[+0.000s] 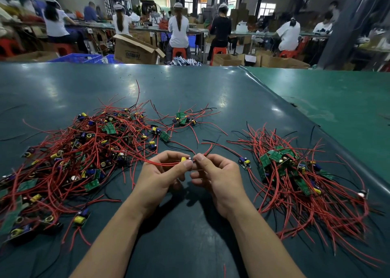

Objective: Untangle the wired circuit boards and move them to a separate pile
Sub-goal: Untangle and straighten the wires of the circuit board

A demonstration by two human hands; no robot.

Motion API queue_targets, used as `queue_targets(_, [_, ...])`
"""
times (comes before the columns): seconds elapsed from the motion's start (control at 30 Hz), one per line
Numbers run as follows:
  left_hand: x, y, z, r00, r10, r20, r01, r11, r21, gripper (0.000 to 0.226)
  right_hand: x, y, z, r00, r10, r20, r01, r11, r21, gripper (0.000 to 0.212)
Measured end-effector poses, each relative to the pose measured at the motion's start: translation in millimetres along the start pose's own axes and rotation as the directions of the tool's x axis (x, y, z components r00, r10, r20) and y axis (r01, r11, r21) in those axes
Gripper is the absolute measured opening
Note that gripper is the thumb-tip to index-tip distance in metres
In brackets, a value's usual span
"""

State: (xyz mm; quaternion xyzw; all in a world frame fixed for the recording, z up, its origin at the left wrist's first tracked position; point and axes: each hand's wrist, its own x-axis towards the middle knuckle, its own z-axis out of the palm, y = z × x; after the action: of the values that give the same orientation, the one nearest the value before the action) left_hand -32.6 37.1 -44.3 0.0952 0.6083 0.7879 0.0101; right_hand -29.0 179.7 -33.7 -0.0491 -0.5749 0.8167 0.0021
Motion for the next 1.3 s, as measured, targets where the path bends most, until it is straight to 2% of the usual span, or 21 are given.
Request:
queue_targets(0.1, [1,0,1,0.999,0.017,-0.046,-0.014,0.998,0.061,0.024,2,1,0,0.995,-0.056,-0.086,0.055,0.998,-0.012,0.019])
queue_targets(0.23, [1,1,1,0.996,0.033,-0.087,-0.030,0.999,0.030,0.019,8,-5,-10,0.945,-0.102,-0.311,0.149,0.980,0.131,0.022])
queue_targets(0.37, [2,1,-2,0.995,0.046,-0.091,-0.046,0.999,0.007,0.017,11,-10,-14,0.934,-0.081,-0.347,0.179,0.948,0.262,0.013])
queue_targets(0.47, [1,1,-2,0.998,0.032,-0.059,-0.034,0.999,-0.037,0.020,7,-9,-12,0.979,0.019,-0.202,0.035,0.965,0.260,0.011])
queue_targets(0.57, [0,1,-2,0.999,0.016,-0.032,-0.016,1.000,-0.025,0.012,0,-7,-6,0.992,0.103,0.067,-0.111,0.986,0.125,0.037])
queue_targets(0.63, [0,2,-2,1.000,-0.005,-0.001,0.005,0.999,-0.053,0.008,-1,-5,-5,0.983,0.069,0.171,-0.088,0.990,0.109,0.035])
queue_targets(0.7, [0,3,-3,1.000,-0.021,0.004,0.021,0.996,-0.089,0.007,1,-6,-7,0.984,0.007,0.178,-0.036,0.987,0.158,0.021])
queue_targets(0.77, [0,3,-2,1.000,-0.022,-0.002,0.021,0.997,-0.080,0.005,4,-6,-9,0.994,-0.028,0.109,0.009,0.986,0.166,0.017])
queue_targets(0.87, [0,3,0,1.000,-0.017,-0.015,0.016,1.000,-0.024,0.003,6,-1,-8,0.994,-0.101,-0.028,0.103,0.993,0.055,0.014])
queue_targets(1.0, [0,3,2,0.999,-0.003,-0.041,0.003,1.000,0.007,0.004,9,1,-9,0.949,-0.206,-0.239,0.194,0.978,-0.075,0.011])
queue_targets(1.1, [-1,3,4,0.999,-0.006,-0.050,0.007,0.999,0.034,0.005,10,2,-12,0.934,-0.242,-0.264,0.217,0.969,-0.119,0.012])
queue_targets(1.2, [-2,3,3,1.000,0.007,-0.026,-0.005,0.997,0.074,0.004,10,6,-9,0.917,-0.294,-0.271,0.240,0.947,-0.213,0.025])
queue_targets(1.3, [-2,3,2,1.000,0.013,-0.009,-0.012,0.996,0.088,0.010,15,5,-13,0.887,-0.269,-0.374,0.229,0.962,-0.148,0.021])
